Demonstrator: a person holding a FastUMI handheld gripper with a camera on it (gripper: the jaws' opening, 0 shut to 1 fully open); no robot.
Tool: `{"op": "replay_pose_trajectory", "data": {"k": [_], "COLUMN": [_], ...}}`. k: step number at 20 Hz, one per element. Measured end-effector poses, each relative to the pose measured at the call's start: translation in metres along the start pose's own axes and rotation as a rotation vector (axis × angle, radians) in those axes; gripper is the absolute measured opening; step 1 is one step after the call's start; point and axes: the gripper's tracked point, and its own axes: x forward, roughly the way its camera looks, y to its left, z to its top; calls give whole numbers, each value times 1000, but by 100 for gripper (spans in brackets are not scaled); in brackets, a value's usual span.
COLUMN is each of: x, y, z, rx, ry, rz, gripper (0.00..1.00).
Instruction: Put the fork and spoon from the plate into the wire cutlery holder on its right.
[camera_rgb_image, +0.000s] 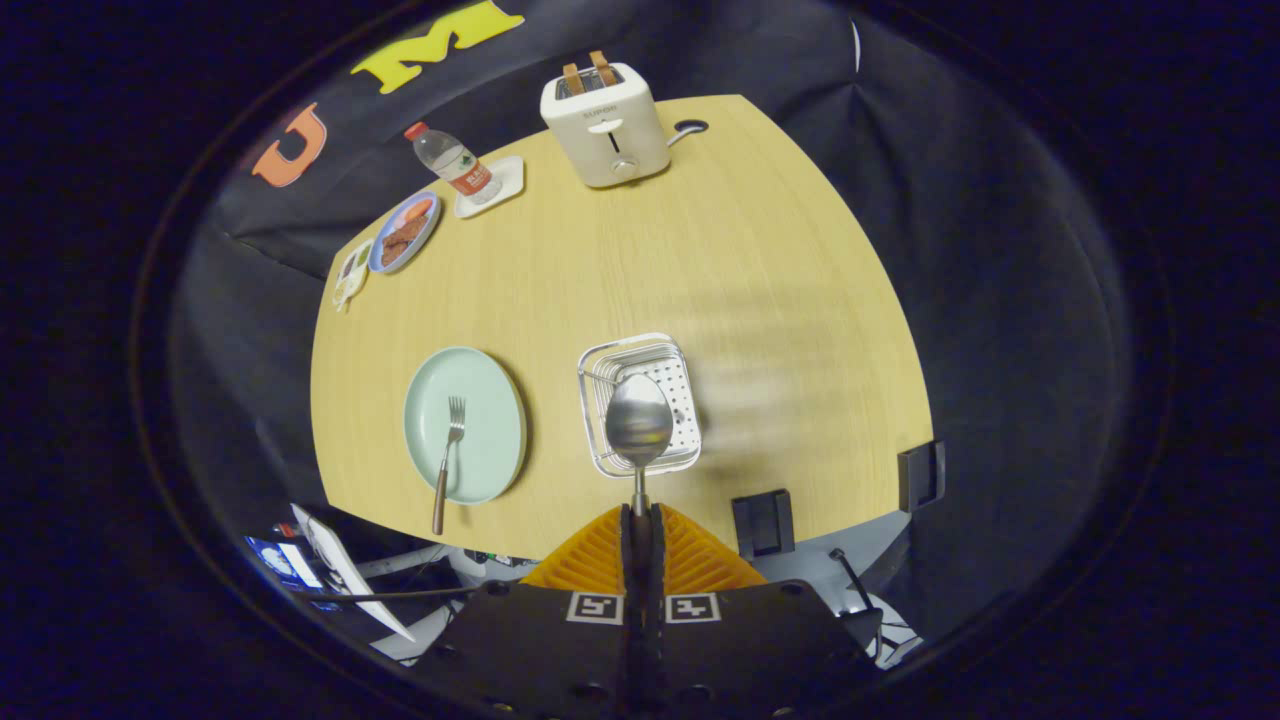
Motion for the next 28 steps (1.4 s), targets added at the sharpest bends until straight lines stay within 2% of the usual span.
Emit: {"op": "replay_pose_trajectory", "data": {"k": [8, 10, 11, 12, 14, 17, 20, 23, 28], "x": [32, 32, 31, 33, 27, 16, 2, -18, -36], "y": [5, 4, 3, 4, 6, 11, 19, 36, 89], "z": [11, 14, 19, 19, 21, 26, 35, 41, 29], "rx": [141, 143, 138, 133, 105, 57, -11, -104, -198], "ry": [101, 84, 67, 55, 23, -51, -169, -319, -510], "rz": [59, 68, 64, 69, 65, 57, 36, 8, 15], "gripper": [2, 8, 8, 13, 12, 27, 60, 85, 91]}}
